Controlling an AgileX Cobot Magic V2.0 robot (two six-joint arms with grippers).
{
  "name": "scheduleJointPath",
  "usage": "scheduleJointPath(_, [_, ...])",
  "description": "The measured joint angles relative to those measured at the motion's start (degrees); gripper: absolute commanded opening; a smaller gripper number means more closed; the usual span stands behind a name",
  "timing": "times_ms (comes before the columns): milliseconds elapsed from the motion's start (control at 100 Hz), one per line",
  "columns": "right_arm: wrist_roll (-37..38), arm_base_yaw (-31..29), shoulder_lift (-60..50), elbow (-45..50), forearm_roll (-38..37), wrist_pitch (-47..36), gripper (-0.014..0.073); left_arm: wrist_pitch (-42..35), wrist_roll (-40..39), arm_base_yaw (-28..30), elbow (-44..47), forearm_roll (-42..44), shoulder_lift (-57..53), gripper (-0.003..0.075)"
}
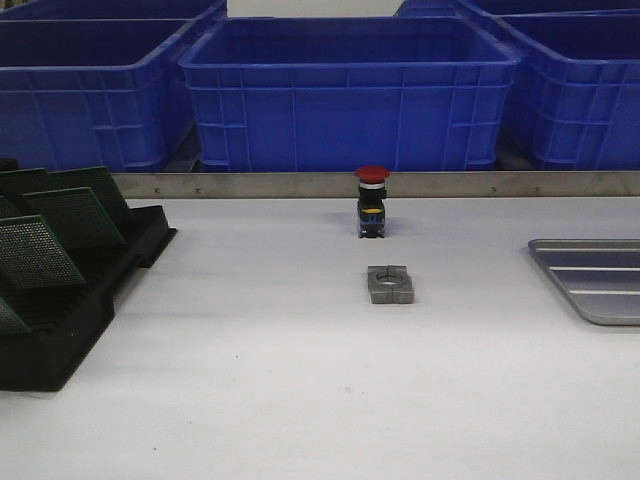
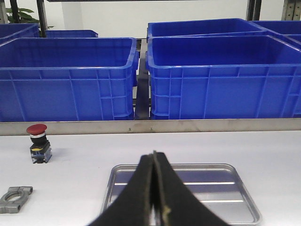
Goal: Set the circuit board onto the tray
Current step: 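Grasp the edge of the nearest green circuit board with the left gripper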
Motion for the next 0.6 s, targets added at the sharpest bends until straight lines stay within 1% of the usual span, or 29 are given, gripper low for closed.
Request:
scheduleJointPath(90, [0.00, 0.00, 0.00, 0.00, 0.00, 0.00, -0.0061, -0.27, 0.00, 0.00, -0.10, 0.00, 0.10, 0.0124])
scheduleJointPath(160, [0.00, 0.00, 0.00, 0.00, 0.00, 0.00, -0.0061, -0.40, 0.00, 0.00, -0.23, 0.00, 0.10, 0.0030])
scheduleJointPath(210, [0.00, 0.00, 0.00, 0.00, 0.00, 0.00, -0.0061, -0.40, 0.00, 0.00, -0.23, 0.00, 0.10, -0.0022])
scheduleJointPath(470, [0.00, 0.00, 0.00, 0.00, 0.00, 0.00, -0.0061, -0.78, 0.94, 0.00, -0.71, 1.46, 0.10, -0.0020])
scheduleJointPath(600, [0.00, 0.00, 0.00, 0.00, 0.00, 0.00, -0.0061, -0.66, 0.79, 0.00, -0.71, 2.44, -1.73, -0.0020])
